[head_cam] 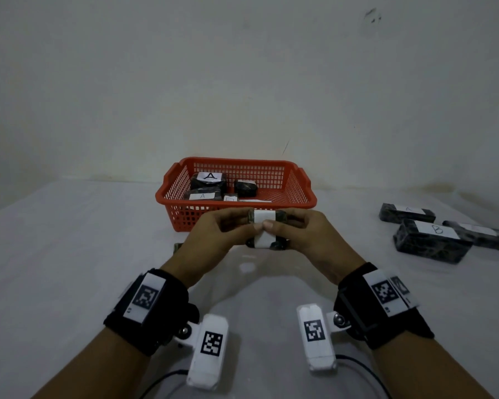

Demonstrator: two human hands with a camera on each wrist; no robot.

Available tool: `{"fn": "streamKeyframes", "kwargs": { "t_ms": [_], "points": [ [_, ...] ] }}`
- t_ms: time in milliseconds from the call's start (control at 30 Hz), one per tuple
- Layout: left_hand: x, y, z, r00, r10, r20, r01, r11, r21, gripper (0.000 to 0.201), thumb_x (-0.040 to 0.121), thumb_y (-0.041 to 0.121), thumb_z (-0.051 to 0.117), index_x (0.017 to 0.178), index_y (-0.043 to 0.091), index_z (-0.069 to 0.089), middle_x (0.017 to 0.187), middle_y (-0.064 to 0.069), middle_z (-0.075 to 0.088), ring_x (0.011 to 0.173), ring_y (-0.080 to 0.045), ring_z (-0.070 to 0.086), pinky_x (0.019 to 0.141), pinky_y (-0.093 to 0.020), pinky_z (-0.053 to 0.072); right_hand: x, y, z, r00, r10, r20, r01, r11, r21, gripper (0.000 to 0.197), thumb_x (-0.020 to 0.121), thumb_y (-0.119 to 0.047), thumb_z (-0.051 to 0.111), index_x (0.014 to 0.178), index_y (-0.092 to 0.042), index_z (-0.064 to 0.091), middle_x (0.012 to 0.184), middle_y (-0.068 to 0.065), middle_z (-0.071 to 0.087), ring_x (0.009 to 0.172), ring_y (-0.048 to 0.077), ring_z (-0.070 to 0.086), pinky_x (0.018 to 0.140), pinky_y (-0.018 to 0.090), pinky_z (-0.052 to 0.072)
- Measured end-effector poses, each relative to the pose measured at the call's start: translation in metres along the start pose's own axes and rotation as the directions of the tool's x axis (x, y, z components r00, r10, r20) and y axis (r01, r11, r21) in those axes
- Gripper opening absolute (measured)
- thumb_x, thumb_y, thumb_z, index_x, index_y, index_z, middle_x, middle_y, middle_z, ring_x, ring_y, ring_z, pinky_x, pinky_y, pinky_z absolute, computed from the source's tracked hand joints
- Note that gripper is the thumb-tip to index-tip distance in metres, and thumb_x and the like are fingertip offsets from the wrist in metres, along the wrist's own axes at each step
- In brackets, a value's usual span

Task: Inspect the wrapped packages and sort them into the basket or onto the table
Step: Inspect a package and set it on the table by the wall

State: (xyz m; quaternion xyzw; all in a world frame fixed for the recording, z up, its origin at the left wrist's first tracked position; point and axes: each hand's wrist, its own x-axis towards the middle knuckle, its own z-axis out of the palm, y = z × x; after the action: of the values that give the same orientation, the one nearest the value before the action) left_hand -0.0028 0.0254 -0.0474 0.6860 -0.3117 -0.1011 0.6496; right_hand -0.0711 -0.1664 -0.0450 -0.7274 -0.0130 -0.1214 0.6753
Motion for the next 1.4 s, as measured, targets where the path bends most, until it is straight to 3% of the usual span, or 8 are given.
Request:
{"fn": "streamKeyframes", "kwargs": {
  "t_ms": [300,433,600,700,800,967,1233,1400],
  "points": [
    [0.0025,0.0000,-0.0047,1.000,0.008,0.016,-0.008,1.000,-0.005,0.034,0.093,0.017,0.070,0.127,0.014,0.069,0.117,0.001,0.077,0.110,-0.011,0.073,0.093,-0.029,0.059,0.0016,0.0014,-0.0028,0.998,-0.035,0.055,0.039,0.997,-0.062,0.042,0.087,-0.007,0.080,0.127,-0.010,0.070,0.119,0.009,0.078,0.113,0.023,0.074,0.101,0.041,0.059],
    [0.0017,-0.0012,-0.0059,0.999,0.040,-0.005,-0.040,0.999,0.012,0.036,0.088,0.008,0.074,0.124,0.015,0.069,0.114,0.002,0.078,0.106,-0.008,0.074,0.086,-0.020,0.059,-0.0007,-0.0005,-0.0012,0.997,-0.052,0.064,0.053,0.998,-0.024,0.035,0.092,-0.009,0.075,0.126,-0.007,0.071,0.118,0.011,0.078,0.111,0.025,0.075,0.093,0.035,0.061],
    [0.0041,-0.0017,-0.0080,0.997,0.071,-0.037,-0.068,0.995,0.068,0.047,0.082,0.008,0.082,0.125,0.017,0.066,0.117,0.003,0.076,0.109,-0.009,0.073,0.094,-0.031,0.060,-0.0014,-0.0035,-0.0002,0.995,-0.058,0.082,0.059,0.998,-0.008,0.037,0.088,-0.017,0.075,0.125,-0.012,0.071,0.120,0.010,0.077,0.113,0.025,0.074,0.098,0.038,0.060],
    [0.0030,-0.0007,-0.0085,0.993,0.114,-0.031,-0.111,0.990,0.085,0.054,0.077,-0.002,0.084,0.123,0.019,0.065,0.119,0.004,0.075,0.112,-0.007,0.071,0.092,-0.023,0.059,-0.0012,-0.0039,0.0023,0.991,0.054,0.119,-0.061,0.997,0.056,0.042,0.086,-0.038,0.068,0.121,-0.015,0.072,0.123,0.017,0.074,0.118,0.033,0.070,0.103,0.043,0.057],
    [0.0022,-0.0016,-0.0060,0.992,0.123,-0.002,-0.122,0.985,0.123,0.058,0.077,-0.005,0.083,0.124,0.022,0.062,0.120,0.008,0.072,0.112,-0.002,0.070,0.084,-0.014,0.056,0.0002,-0.0017,0.0015,0.994,0.083,0.068,-0.090,0.990,0.110,0.040,0.093,-0.030,0.068,0.123,-0.004,0.071,0.123,0.022,0.073,0.119,0.039,0.068,0.099,0.042,0.059],
    [0.0005,0.0005,-0.0012,0.998,-0.003,0.068,-0.001,0.999,0.053,0.050,0.085,0.028,0.076,0.133,0.023,0.062,0.119,0.008,0.073,0.108,-0.006,0.071,0.089,-0.026,0.060,0.0017,0.0010,-0.0028,0.999,0.040,0.029,-0.042,0.997,0.066,0.035,0.093,-0.012,0.071,0.126,-0.002,0.070,0.121,0.016,0.076,0.117,0.033,0.071,0.106,0.048,0.055],
    [0.0008,-0.0004,-0.0034,0.999,0.025,0.027,-0.027,0.998,0.063,0.046,0.090,0.014,0.073,0.134,0.017,0.062,0.119,0.003,0.074,0.105,-0.004,0.073,0.084,-0.016,0.058,-0.0002,-0.0035,0.0009,0.999,0.000,0.055,-0.002,0.999,0.044,0.031,0.099,-0.018,0.065,0.123,0.000,0.072,0.121,0.015,0.076,0.115,0.028,0.072,0.091,0.031,0.062],
    [0.0004,0.0031,-0.0061,0.999,0.027,0.018,-0.028,0.999,0.041,0.044,0.087,0.020,0.076,0.130,0.021,0.065,0.114,0.009,0.077,0.104,0.000,0.073,0.081,-0.014,0.058,0.0008,0.0006,-0.0015,0.992,-0.025,0.121,0.014,0.996,0.087,0.043,0.084,-0.016,0.076,0.125,-0.005,0.071,0.122,0.016,0.075,0.116,0.034,0.072,0.100,0.041,0.058]
  ]
}}
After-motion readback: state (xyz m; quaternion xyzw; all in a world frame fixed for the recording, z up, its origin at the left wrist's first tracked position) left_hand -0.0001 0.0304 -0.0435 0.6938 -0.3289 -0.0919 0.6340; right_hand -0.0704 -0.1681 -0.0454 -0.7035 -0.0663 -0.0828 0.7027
